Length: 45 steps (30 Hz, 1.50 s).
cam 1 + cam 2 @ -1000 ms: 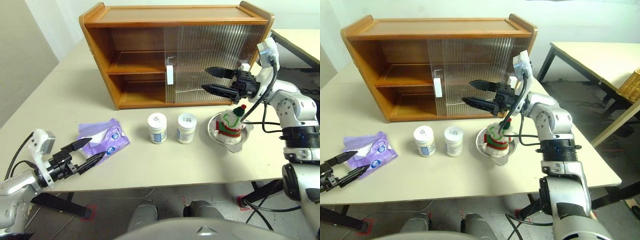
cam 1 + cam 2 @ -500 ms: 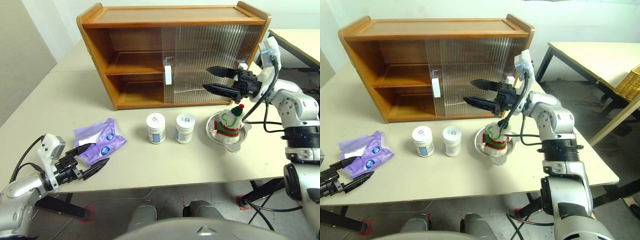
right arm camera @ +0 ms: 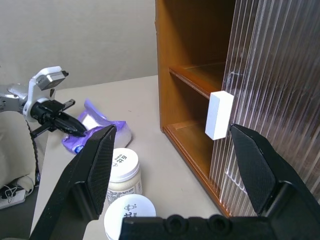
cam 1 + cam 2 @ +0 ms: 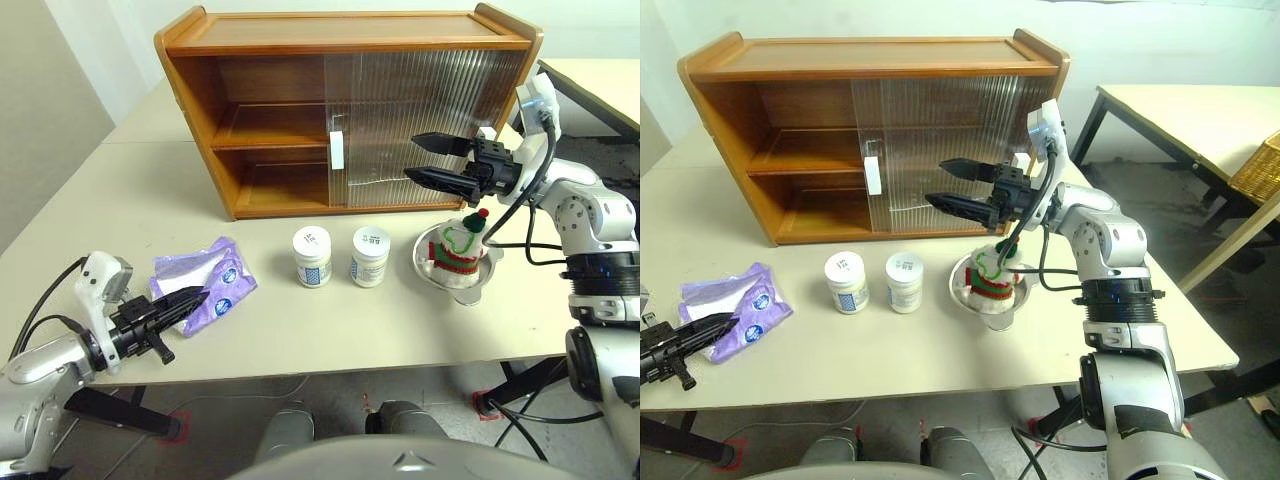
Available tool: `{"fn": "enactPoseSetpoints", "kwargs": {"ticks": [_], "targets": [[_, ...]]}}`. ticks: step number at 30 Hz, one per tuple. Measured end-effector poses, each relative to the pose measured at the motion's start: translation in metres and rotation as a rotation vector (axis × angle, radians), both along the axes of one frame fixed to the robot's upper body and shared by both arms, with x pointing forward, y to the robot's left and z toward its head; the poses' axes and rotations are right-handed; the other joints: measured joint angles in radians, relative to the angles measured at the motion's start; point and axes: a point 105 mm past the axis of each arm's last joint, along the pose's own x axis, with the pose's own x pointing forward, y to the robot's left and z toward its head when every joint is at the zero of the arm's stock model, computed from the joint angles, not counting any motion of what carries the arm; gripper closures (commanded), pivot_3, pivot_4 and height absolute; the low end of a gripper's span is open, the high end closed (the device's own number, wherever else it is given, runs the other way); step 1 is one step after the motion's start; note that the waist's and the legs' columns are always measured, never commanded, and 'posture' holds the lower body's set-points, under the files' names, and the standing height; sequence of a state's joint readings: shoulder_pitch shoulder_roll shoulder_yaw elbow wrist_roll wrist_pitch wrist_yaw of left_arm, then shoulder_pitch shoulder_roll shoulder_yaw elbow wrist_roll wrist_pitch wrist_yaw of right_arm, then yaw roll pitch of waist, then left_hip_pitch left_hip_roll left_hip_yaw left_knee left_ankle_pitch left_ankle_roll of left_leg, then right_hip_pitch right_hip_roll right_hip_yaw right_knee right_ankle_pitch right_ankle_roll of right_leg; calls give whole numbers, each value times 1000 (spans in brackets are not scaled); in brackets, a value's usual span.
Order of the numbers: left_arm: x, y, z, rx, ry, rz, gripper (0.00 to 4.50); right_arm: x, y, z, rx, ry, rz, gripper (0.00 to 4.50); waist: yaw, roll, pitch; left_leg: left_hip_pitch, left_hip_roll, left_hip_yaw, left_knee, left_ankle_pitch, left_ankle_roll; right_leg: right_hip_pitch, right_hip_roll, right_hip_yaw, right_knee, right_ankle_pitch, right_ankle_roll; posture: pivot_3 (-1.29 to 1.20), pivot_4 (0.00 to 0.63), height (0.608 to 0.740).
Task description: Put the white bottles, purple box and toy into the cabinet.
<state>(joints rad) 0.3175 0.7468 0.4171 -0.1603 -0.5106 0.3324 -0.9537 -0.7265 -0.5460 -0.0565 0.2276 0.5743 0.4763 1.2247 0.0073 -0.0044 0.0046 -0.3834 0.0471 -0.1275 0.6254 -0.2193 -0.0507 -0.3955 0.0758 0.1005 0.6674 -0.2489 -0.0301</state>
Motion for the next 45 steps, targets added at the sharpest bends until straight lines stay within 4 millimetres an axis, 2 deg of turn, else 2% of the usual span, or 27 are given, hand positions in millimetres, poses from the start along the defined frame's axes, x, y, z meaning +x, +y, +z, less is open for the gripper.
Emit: {"fn": "enactPoseSetpoints", "kwargs": {"ticks": [11, 12, 15, 25, 31, 38, 45], "targets": [[8, 0, 6, -7, -32, -11, 4492, 0, 0, 2, 0, -14, 0, 0, 0, 0, 0, 0, 0, -2, 0, 0, 0, 0, 0, 0, 0, 0, -1, 39, 0, 740], [7, 1, 5, -8, -30, -12, 4319, 0, 0, 2, 0, -15, 0, 0, 0, 0, 0, 0, 0, -2, 0, 0, -1, 0, 0, 0, 0, 0, -1, 39, 0, 740], [4, 5, 0, -7, -17, -10, 3588, 0, 0, 3, 1, -17, 0, 0, 0, 0, 0, 0, 0, -2, 0, -1, -1, 0, 0, 0, 0, 0, -1, 40, 0, 740], [-14, 7, -12, 0, 43, -33, 18, 0, 1, 3, 4, -19, 2, 0, 0, 0, 0, 0, 1, -3, 0, -2, -2, 0, 0, 0, 0, -1, -2, 45, 0, 740], [-18, 11, -17, 58, 56, -55, 18, 0, 1, 3, 4, -19, 2, 0, 0, 0, 0, 0, 1, -4, 0, -2, -3, 0, 0, 0, 0, -1, -2, 42, 0, 740], [-9, 6, -22, 105, 47, -65, 18, 0, 1, 3, 4, -19, 2, 0, -1, 1, 0, 0, 1, -4, 0, -2, -3, 0, 0, 0, 0, -1, -2, 32, 0, 740], [-5, 10, -22, 105, 45, -54, 2392, 1, 1, 3, 3, -19, -5, 0, -1, 1, 0, 0, 1, -4, 0, -2, -3, 0, 0, 0, 0, -1, -2, 25, 0, 740]]}}
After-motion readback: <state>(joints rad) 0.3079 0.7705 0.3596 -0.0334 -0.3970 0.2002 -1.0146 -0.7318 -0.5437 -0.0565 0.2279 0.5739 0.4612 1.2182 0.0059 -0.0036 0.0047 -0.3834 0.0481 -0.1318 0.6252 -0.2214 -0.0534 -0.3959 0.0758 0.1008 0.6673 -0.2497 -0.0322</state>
